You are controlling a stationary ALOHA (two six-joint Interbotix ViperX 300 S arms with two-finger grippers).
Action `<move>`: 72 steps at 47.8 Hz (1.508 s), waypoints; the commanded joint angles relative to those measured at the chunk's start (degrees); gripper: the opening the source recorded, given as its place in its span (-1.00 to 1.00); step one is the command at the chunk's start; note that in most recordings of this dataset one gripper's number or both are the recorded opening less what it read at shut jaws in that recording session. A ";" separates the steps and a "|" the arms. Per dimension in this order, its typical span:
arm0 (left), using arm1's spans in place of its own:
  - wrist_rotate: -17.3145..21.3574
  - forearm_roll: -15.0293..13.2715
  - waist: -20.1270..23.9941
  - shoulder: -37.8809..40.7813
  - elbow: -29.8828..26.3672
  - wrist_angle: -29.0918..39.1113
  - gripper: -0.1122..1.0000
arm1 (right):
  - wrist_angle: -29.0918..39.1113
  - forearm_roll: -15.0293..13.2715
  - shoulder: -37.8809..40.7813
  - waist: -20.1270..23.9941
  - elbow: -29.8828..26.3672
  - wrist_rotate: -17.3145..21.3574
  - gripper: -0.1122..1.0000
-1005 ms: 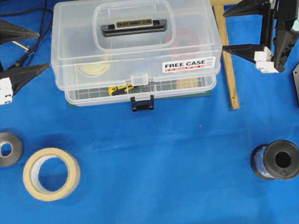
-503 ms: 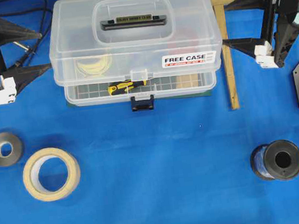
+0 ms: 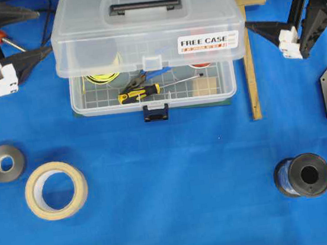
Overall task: Open the tool box with both arms.
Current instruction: 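Lift and swing the lid upward and back with both grippers, then push the lid fully open past vertical, then release both grippers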
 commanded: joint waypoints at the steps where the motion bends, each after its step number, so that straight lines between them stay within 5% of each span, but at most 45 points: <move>1: 0.18 -0.09 1.23 1.58 -2.11 -1.41 0.85 | -1.67 0.18 0.18 -1.14 -2.20 0.35 0.76; 26: 2.11 -0.09 6.24 9.93 -6.77 -4.48 0.85 | -5.62 0.26 2.99 -9.23 -2.46 0.35 0.76; 72: 5.54 -0.09 15.12 16.79 -11.34 -4.13 0.85 | -9.76 0.26 19.69 -18.37 -9.49 0.18 0.76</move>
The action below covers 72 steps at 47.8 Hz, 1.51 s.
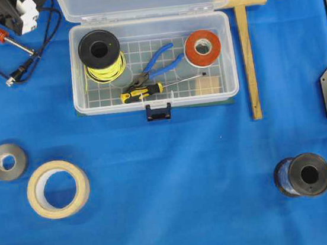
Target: Open the tool box with both arms.
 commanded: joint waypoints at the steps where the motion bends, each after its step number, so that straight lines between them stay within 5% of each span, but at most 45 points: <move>1: 0.09 0.26 0.00 0.26 -1.76 -0.35 0.85 | -0.26 -0.09 1.85 0.44 -2.11 -0.18 0.76; 32: 0.18 0.26 1.76 0.26 -0.70 1.05 0.85 | 0.44 -0.09 3.78 -0.26 -2.90 -0.09 0.76; 53: 0.18 0.26 5.54 -8.88 6.42 3.52 0.85 | 6.86 -0.09 -9.67 -5.54 4.22 -0.18 0.76; 72: -2.81 0.26 2.81 -12.83 8.61 5.36 0.85 | 9.49 0.97 -13.80 -3.16 5.45 0.62 0.76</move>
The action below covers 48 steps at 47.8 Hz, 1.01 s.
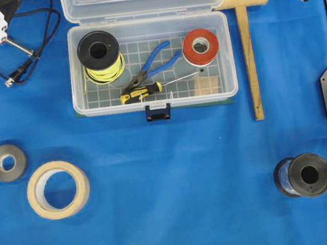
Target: Open the tool box with both arms.
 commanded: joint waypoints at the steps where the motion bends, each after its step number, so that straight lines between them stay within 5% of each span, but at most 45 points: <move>1: -0.53 0.09 -2.64 -0.70 -0.44 1.05 0.85 | -0.09 0.62 -0.18 2.55 -0.62 0.26 0.76; 12: -1.14 -0.44 -15.29 -3.78 1.05 4.31 0.85 | 2.37 1.05 -0.79 17.40 -0.26 1.85 0.75; 29: -7.65 -0.44 -34.45 -11.78 3.25 9.05 0.85 | 4.48 1.05 -0.70 41.75 -0.09 2.99 0.76; 35: -8.17 -0.44 -38.50 -12.57 3.78 10.20 0.85 | 4.48 1.05 0.18 45.79 -0.09 2.99 0.76; 48: -8.26 -0.44 -38.94 -14.41 4.75 11.60 0.85 | 6.77 -0.53 -2.29 45.79 0.44 2.64 0.75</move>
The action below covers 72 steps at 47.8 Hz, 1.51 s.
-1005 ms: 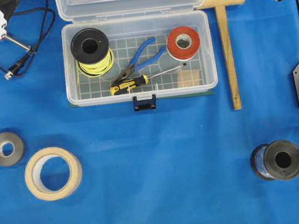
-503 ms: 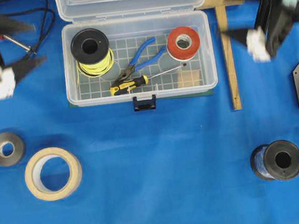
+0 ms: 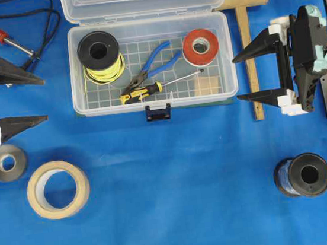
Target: Open the tool box with both arms.
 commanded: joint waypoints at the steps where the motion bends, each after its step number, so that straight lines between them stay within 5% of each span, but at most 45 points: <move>1: -0.09 -0.09 -0.18 -1.49 -0.09 0.53 0.85 | 1.41 -0.35 -2.37 0.09 -0.09 -0.09 0.75; 25: -1.23 -0.09 -0.18 -16.44 10.37 0.53 0.84 | 5.27 0.00 -21.01 -1.76 10.28 1.58 0.75; 72: -1.58 -0.09 -0.18 -19.42 11.69 0.88 0.84 | 4.31 -0.18 -21.71 -2.81 12.66 3.60 0.75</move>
